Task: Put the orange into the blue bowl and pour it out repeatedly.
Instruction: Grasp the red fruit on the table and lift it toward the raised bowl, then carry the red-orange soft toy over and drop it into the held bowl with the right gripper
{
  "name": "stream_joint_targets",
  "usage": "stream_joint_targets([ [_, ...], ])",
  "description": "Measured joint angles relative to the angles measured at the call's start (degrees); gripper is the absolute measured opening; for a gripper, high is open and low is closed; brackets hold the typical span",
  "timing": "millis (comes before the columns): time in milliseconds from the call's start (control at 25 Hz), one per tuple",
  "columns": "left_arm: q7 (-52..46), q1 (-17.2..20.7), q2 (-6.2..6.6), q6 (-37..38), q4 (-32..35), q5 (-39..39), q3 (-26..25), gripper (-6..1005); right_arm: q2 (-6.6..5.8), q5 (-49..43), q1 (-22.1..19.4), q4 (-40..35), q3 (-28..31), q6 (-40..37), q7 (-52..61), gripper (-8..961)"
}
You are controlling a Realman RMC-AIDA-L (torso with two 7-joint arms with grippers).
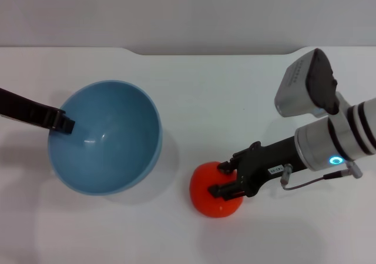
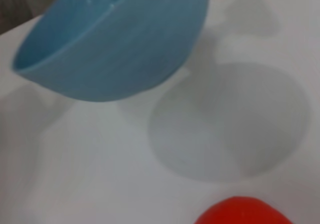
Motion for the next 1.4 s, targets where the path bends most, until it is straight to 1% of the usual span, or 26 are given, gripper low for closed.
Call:
stream_joint_targets([
  [160,0.00,0.20,-0.01,-0.91,0.04,-0.04,1.59,0,0.10,0.69,1.05,4.01,-0.65,3.25,0.13,534],
  [280,0.00,0.26,-0.08,-2.12,-0.31,-0.04,4.29,0,0.10,2.93,1.69,6.93,-1.13,5.06,0.02,528],
  [600,-0.11,-0.49,-0.07,-3.79,-1.26,-0.12,6.08,-1,0.00,3.05,1.37,6.90,-1.00,4.79,-0.34,354],
  [840,-0.05,-1.25,-0.07,-5.59,-4.49,-0.43,7.43,0,-0.19,4.80,-0.16,6.49,0.92,4.65,-0.63,222],
  [880,-0.05,-1.34,-0.07,-6.05,-4.92,-0.44,7.96,0,-0.27,5.77,-0.74,6.41,1.77,4.47,-1.04,200],
  [920,-0.05,-1.51,-0.07,-6.50,-5.36,-0.44,8.45,0,-0.34,7.85,-2.30,5.81,4.44,3.11,-3.25,178],
  [1000,-0.12,-2.26,-0.07,-7.33,-6.28,-0.33,9.92,0,-0.35,9.85,-3.91,4.90,7.51,0.78,-5.88,163],
  [1040,-0.12,-2.26,-0.07,-7.33,-6.28,-0.33,9.92,0,-0.35,9.85,-3.91,4.90,7.51,0.78,-5.88,156],
  [1200,-0.41,-2.97,-0.12,-8.65,-6.57,-0.07,12.67,-1,-0.46,11.41,-7.80,0.62,15.91,-6.66,-9.16,127],
  [1240,-0.45,-3.16,-0.12,-8.90,-6.75,-0.07,13.17,-1,-0.50,11.47,-9.09,-1.61,18.73,-9.29,-9.42,120],
  [1280,-0.49,-3.48,-0.13,-9.14,-7.14,-0.07,13.81,-1,-0.50,11.47,-9.67,-2.81,20.18,-10.83,-9.49,113],
  [1400,-0.62,-5.11,-0.18,-9.52,-9.72,-0.06,15.37,-1,-0.49,12.06,-12.13,-10.98,26.31,-17.54,-9.55,93],
])
